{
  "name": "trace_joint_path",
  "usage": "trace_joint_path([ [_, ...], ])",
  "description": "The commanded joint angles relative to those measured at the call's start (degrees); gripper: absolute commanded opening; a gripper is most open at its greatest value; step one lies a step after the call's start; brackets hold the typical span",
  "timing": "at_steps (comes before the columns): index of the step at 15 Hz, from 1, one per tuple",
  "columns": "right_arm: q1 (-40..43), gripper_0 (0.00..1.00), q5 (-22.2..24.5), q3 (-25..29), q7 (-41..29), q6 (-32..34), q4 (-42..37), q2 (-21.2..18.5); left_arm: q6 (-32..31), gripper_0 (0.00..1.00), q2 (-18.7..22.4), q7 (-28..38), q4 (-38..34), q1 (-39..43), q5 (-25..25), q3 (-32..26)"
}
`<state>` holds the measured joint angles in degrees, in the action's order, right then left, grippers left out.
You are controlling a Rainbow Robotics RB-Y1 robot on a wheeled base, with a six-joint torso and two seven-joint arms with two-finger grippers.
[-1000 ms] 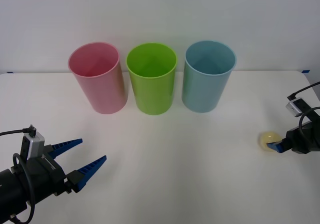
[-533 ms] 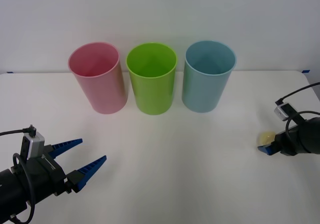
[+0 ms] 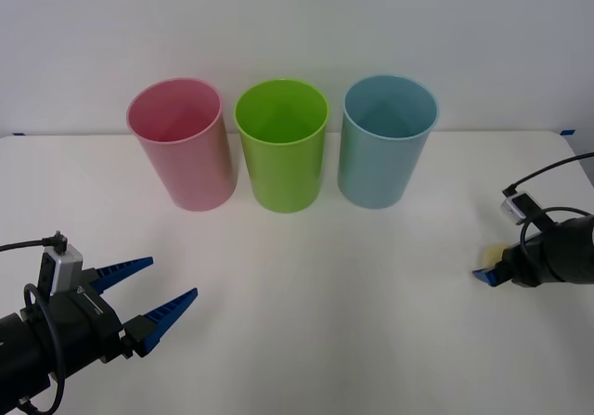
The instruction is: Put cans in the blue bin and PET bottles in the pink bin and trash in the green bin.
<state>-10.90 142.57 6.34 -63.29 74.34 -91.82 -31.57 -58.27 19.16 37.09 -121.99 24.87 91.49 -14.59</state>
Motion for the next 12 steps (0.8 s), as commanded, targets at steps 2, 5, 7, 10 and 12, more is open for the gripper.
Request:
trace_joint_path([
  [2, -1.2, 1.00, -0.2, -1.0, 0.2, -1.2, 2.6, 0.0, 0.0, 1.00, 0.0, 0.0, 0.0, 0.0, 0.0, 0.0],
  [5, -1.3, 1.00, -0.2, -1.0, 0.4, -1.2, 2.6, 0.0, 0.0, 1.00, 0.0, 0.0, 0.0, 0.0, 0.0, 0.0],
  [7, -1.5, 0.34, 0.3, -1.4, 0.7, -1.2, 2.5, 0.0, 0.0, 1.00, 0.0, 0.0, 0.0, 0.0, 0.0, 0.0],
  [10, -1.5, 0.02, 1.2, -1.5, 1.5, -1.4, 2.5, 0.0, 0.0, 1.00, 0.0, 0.0, 0.0, 0.0, 0.0, 0.0],
  [12, -1.5, 0.00, 2.3, -2.1, 2.2, -2.2, 2.5, 0.0, 0.0, 1.00, 0.0, 0.0, 0.0, 0.0, 0.0, 0.0],
])
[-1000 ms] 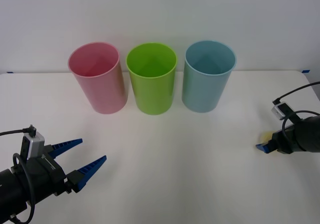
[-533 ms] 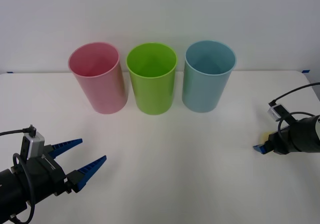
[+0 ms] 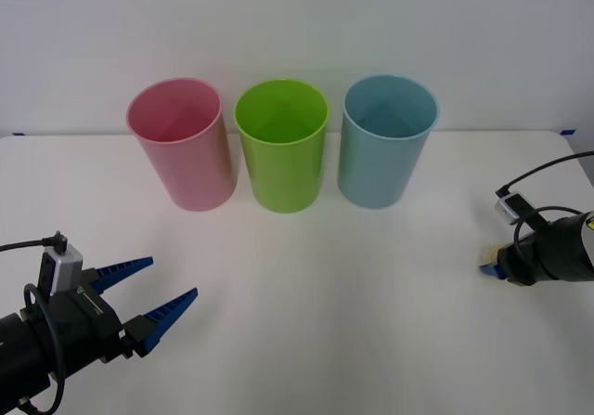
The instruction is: Put cans in the blue bin and PET bottles in the pink bin and trash in the green bin.
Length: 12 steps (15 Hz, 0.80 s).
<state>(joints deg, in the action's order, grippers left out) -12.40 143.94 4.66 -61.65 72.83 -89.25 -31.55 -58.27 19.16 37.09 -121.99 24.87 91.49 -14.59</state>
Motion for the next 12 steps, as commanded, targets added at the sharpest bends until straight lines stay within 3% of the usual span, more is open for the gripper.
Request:
trace_joint_path([
  [1, 0.0, 0.00, 1.3, -0.6, 0.9, -0.8, 0.0, 0.0, 0.0, 1.00, 0.0, 0.0, 0.0, 0.0, 0.0, 0.0],
  [7, 0.4, 0.00, 0.9, -1.4, 3.3, -2.1, -1.9, 0.0, 0.0, 1.00, 0.0, 0.0, 0.0, 0.0, 0.0, 0.0],
  [12, 9.2, 0.00, 0.0, 1.8, 3.8, 1.5, -20.1, 0.0, 0.0, 1.00, 0.0, 0.0, 0.0, 0.0, 0.0, 0.0],
])
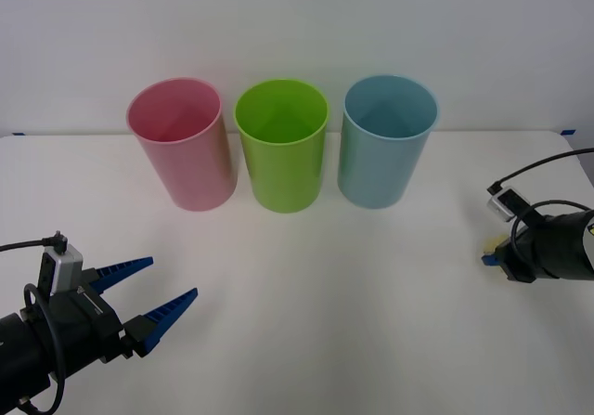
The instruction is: Put cans in the blue bin and PET bottles in the pink bin and trash in the green bin.
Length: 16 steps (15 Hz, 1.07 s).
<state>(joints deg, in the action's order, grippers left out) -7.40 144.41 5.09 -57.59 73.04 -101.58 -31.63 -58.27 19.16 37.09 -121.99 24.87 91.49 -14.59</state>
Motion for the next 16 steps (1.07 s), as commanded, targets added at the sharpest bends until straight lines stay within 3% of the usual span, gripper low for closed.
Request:
trace_joint_path([
  [1, 7.0, 0.00, -0.8, 1.9, -0.6, 1.3, -12.1, 0.0, 0.0, 1.00, 0.0, 0.0, 0.0, 0.0, 0.0, 0.0],
  [6, 19.0, 0.00, -9.3, 5.8, -1.5, 1.3, -29.2, 0.0, 0.0, 1.00, 0.0, 0.0, 0.0, 0.0, 0.0, 0.0],
  [8, 20.8, 0.00, -17.6, 8.9, -2.1, 1.3, -33.3, 1.3, 0.0, 1.00, 0.0, 0.0, 0.0, 0.0, 0.0, 0.0],
  [16, 15.6, 0.00, -39.9, 19.1, -3.8, 1.3, -39.4, 5.1, 0.0, 1.00, 0.0, 0.0, 0.0, 0.0, 0.0, 0.0],
])
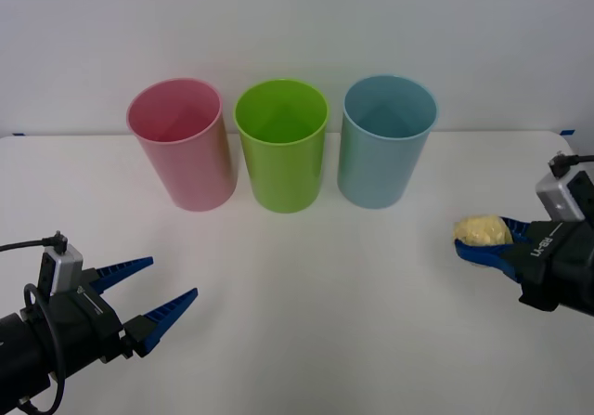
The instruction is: Put cans in the blue bin and PET bottles in the pink bin and trash in the green bin.
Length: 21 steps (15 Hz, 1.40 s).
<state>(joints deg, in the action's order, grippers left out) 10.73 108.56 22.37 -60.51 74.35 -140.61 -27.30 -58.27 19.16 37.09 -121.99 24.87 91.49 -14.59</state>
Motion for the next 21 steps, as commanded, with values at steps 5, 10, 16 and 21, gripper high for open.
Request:
trace_joint_path([
  [5, -13.2, 0.00, -1.9, 1.3, -9.1, 0.0, -0.6, 0.9, 0.0, 1.00, 0.0, 0.0, 0.0, 0.0, 0.0, 0.0],
  [10, -32.1, 0.00, 5.8, -7.5, -17.5, 4.8, 8.5, -0.6, 0.0, 1.00, 0.0, 0.0, 0.0, 0.0, 0.0, 0.0],
  [16, -53.0, 0.00, 13.3, -18.0, -17.4, 5.5, 31.3, 3.8, 0.0, 1.00, 0.0, 0.0, 0.0, 0.0, 0.0, 0.0],
  [21, -60.9, 0.00, 21.7, -25.6, -17.4, 0.8, 43.4, 7.8, 0.0, 1.00, 0.0, 0.0, 0.0, 0.0, 0.0, 0.0],
])
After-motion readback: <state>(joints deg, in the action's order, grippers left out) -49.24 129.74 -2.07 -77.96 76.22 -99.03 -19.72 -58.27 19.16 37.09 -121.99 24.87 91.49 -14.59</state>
